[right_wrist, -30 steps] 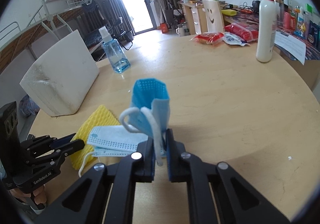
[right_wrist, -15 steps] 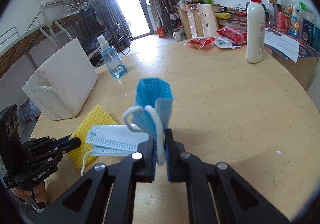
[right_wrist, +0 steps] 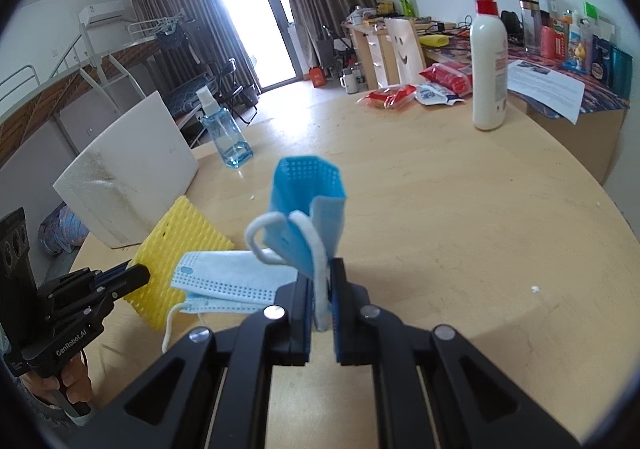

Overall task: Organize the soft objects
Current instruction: 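Lift the foam net and blue mask off the table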

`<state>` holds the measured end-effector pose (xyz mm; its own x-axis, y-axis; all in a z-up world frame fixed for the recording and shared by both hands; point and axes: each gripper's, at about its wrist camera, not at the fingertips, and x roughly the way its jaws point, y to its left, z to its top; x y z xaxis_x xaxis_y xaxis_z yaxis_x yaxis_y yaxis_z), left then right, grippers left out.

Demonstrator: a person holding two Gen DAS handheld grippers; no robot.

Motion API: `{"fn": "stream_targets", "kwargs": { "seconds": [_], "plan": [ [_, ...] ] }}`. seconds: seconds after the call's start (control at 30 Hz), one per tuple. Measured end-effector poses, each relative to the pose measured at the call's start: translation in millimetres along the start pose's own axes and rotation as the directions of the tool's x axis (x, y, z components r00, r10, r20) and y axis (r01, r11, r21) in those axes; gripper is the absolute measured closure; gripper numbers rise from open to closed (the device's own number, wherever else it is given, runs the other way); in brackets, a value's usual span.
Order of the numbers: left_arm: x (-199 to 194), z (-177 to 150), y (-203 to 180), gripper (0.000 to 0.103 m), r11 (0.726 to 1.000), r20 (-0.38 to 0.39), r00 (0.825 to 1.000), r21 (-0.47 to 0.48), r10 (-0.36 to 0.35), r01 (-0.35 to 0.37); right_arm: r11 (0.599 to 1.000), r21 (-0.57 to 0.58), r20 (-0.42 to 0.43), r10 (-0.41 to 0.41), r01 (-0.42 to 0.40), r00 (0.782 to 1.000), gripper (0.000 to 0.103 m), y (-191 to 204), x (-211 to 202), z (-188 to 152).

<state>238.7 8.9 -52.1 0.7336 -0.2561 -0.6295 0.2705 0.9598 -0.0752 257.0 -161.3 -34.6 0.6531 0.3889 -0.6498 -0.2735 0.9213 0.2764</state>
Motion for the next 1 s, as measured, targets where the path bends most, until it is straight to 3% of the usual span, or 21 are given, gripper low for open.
{"fn": "stream_targets", "kwargs": {
  "seconds": [0.7,1.0],
  "plan": [
    [-40,0,-26,0.093,0.999,0.059,0.997,0.019,0.042,-0.044,1.000,-0.007,0.097,-0.006,0.007,0.995,0.092,-3,-44,-19],
    [-71,-1,-35,0.093,0.998,0.123,0.991,0.027,0.060,-0.064,1.000,-0.016,0.156,0.003,0.000,0.988,0.092,2,-73,-27]
  ]
}}
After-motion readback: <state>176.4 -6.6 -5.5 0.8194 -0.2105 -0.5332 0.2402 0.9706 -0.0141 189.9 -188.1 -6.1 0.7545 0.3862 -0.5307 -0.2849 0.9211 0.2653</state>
